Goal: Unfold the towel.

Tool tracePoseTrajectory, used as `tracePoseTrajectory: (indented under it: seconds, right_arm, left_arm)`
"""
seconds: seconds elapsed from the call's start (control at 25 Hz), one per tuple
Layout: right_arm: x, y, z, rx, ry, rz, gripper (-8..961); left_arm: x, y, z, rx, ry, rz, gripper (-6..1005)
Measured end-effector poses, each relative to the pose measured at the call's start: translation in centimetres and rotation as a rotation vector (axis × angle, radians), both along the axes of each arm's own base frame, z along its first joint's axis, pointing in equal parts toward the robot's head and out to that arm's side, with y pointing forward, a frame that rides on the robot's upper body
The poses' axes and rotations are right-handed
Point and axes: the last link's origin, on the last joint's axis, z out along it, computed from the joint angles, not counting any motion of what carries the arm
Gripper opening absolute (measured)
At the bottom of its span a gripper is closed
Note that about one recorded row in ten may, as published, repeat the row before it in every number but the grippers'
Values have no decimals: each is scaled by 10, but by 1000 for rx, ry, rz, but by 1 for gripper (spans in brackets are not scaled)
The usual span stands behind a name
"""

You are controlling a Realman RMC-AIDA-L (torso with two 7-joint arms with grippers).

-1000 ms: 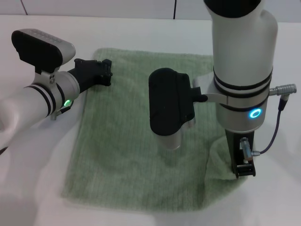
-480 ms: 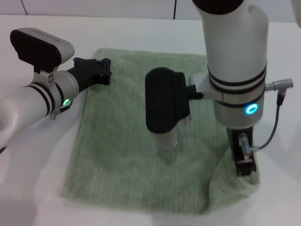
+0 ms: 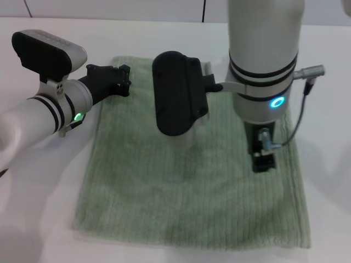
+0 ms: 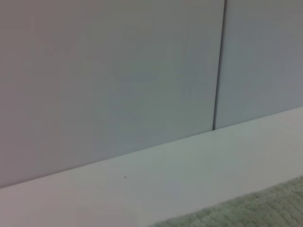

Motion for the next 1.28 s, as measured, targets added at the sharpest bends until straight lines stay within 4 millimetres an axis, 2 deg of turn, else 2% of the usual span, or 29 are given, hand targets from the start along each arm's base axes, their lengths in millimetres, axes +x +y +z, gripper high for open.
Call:
tracePoseTrajectory:
  seconds: [0.44,0.6,0.64,0.68,0.84,0.88,0.92,1.04,1.28]
  right_arm:
    - [-5,33,-23,179,429,208,290]
    - [-10,53,-20,296,612,236,290]
    - [-11,64,-15,363,699,244,290]
    - [-11,64,-15,363,699,244,290]
    - [-12,82,-2,531,930,296,289]
    - [-12,82,-2,531,930,296,289]
    - [-13,84,0,587,1022,326,289]
    - [-13,81,2,652,1139,381,289]
    - [-17,72,4,722,1281,486,289]
  left_arm:
    - [-2,-2,0,0,-1,4,10]
    - [-4,-3,0,0,0,7,10]
    - [-5,-4,0,0,3,7,11]
    - [-5,-4,0,0,3,7,11]
    - [-7,-5,0,0,8,8,12]
    - [-7,-5,0,0,8,8,12]
    - [-8,-5,0,-1,9,10,12]
    - [-9,-6,0,-1,10,12,13]
    - [-11,-8,0,-5,13,16,14]
